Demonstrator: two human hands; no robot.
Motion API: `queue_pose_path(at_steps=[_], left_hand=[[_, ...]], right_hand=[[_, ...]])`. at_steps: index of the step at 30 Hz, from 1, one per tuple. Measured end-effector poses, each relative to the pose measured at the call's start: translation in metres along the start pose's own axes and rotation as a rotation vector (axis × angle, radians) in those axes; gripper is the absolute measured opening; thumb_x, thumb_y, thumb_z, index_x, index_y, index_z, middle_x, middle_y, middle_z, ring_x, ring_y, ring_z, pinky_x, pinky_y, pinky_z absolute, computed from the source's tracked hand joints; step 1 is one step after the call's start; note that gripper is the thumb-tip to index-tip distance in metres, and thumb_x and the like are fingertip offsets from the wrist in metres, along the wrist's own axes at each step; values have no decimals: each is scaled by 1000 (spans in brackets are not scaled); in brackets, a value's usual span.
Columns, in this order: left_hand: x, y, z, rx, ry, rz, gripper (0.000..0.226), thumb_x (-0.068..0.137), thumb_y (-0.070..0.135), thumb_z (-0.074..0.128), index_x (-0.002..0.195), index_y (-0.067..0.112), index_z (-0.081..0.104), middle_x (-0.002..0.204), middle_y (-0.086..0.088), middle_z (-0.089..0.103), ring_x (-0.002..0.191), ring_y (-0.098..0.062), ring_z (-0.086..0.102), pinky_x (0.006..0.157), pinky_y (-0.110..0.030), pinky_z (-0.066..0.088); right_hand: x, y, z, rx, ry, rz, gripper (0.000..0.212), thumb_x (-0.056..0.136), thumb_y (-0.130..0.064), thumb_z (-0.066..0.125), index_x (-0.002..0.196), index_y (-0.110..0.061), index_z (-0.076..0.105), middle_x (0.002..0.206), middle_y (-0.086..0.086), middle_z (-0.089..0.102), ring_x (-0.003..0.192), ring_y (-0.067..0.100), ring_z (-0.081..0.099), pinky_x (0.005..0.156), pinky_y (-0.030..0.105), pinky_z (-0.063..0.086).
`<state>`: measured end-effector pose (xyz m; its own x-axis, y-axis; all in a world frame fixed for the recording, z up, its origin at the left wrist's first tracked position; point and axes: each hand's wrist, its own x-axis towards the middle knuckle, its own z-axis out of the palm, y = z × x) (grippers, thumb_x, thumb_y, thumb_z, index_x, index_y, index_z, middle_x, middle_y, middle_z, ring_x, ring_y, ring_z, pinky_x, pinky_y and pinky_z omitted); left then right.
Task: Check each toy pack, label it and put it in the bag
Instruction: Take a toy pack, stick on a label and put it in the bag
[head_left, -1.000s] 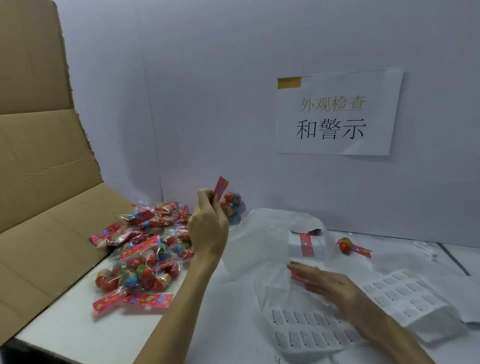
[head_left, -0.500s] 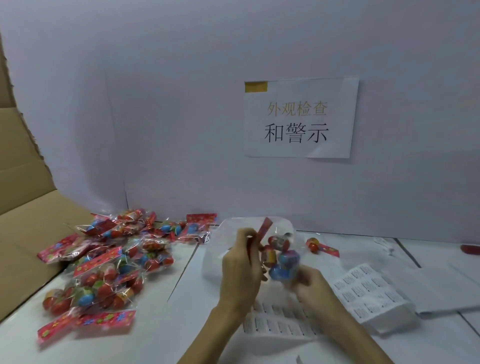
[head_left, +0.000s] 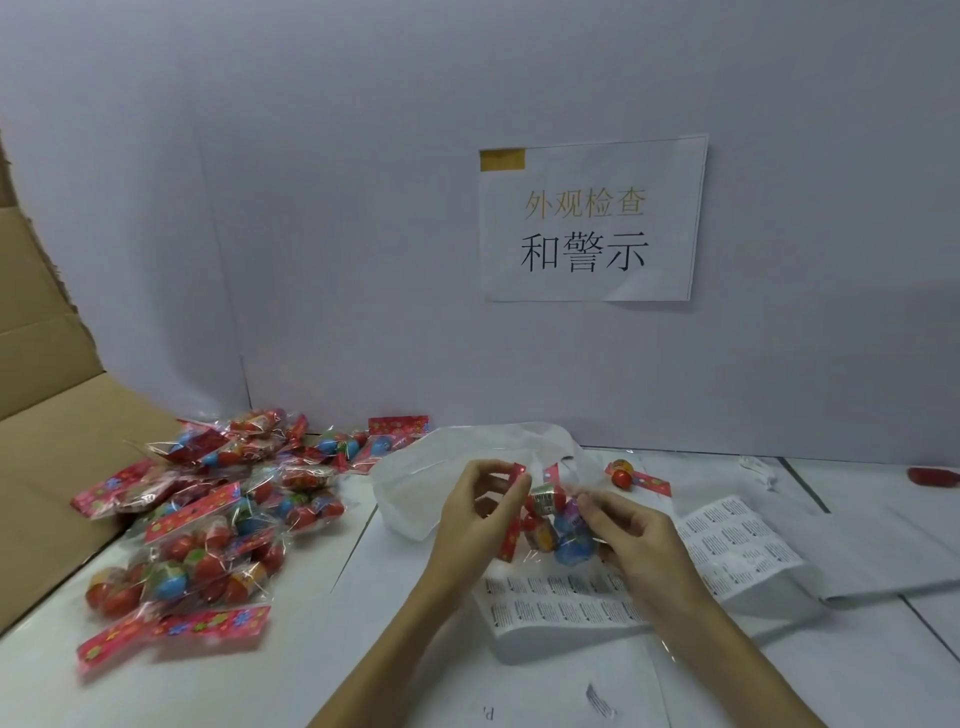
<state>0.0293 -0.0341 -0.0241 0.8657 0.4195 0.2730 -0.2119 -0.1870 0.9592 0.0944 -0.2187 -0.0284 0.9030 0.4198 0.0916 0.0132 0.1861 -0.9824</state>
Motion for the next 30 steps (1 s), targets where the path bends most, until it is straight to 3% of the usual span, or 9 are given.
queue_pose_path(at_steps=[5, 8, 14, 17, 20, 23, 25, 27, 30], left_hand=[[3, 6, -9, -157, -33, -136, 8, 92, 30, 76, 89, 23, 77, 91, -3, 76, 90, -19, 75, 74, -30, 61], [6, 7, -14, -118, -43, -117, 12, 96, 23, 72, 88, 15, 72, 86, 1, 73, 85, -14, 72, 75, -28, 60], [7, 4, -9, -85, 12, -84, 17, 99, 18, 69, 88, 7, 63, 85, -5, 72, 79, -14, 71, 76, -33, 63], [6, 2, -11, -107, 35, -108, 16, 100, 13, 67, 88, 4, 62, 84, -9, 69, 78, -17, 70, 75, -33, 62], [6, 4, -11, -114, -34, -150, 11, 100, 13, 66, 99, 2, 62, 105, -23, 66, 90, -21, 69, 78, -30, 61], [4, 7, -8, -189, -108, -203, 35, 98, 34, 69, 124, 13, 59, 116, -14, 70, 103, -27, 72, 93, -39, 61], [3, 10, -5, -150, -110, -212, 48, 91, 48, 65, 130, 19, 61, 114, -7, 73, 101, -25, 74, 92, -39, 62], [2, 8, -2, -93, -86, -180, 38, 93, 45, 65, 120, 19, 70, 107, -2, 76, 98, -22, 75, 84, -33, 63], [1, 5, -3, -84, -52, -161, 15, 100, 26, 67, 97, 16, 77, 95, 1, 78, 92, -19, 76, 78, -27, 62]], right_hand=[[-1, -1, 0, -11, -60, 55, 31, 90, -35, 70, 118, -24, 79, 114, 3, 79, 107, 17, 75, 84, 25, 62], [-2, -4, 2, 75, -63, 94, 36, 89, -35, 67, 119, -19, 79, 115, 7, 78, 106, 19, 75, 78, 25, 61], [1, -6, -3, 254, -154, 162, 34, 98, -29, 64, 128, -18, 73, 127, 14, 73, 117, 36, 70, 88, 53, 62], [0, -4, -5, 147, -194, 101, 46, 93, -25, 74, 137, -19, 64, 125, 12, 74, 115, 33, 72, 86, 41, 63], [2, 0, -6, 119, -80, 72, 55, 83, -31, 77, 134, -15, 64, 116, 14, 77, 107, 31, 75, 85, 37, 64], [4, 0, -8, 21, -73, 78, 58, 75, -48, 77, 129, -28, 66, 109, 9, 79, 103, 25, 77, 85, 38, 59], [5, 2, -8, -4, -122, 130, 56, 77, -47, 76, 128, -25, 67, 109, 12, 79, 101, 26, 77, 80, 34, 58], [4, 4, -6, -5, -177, 148, 49, 82, -48, 76, 122, -21, 72, 109, 15, 78, 100, 26, 77, 77, 32, 60], [0, 6, -3, -182, -172, 92, 47, 94, -61, 58, 117, -25, 76, 108, 4, 79, 102, 20, 76, 88, 37, 60]])
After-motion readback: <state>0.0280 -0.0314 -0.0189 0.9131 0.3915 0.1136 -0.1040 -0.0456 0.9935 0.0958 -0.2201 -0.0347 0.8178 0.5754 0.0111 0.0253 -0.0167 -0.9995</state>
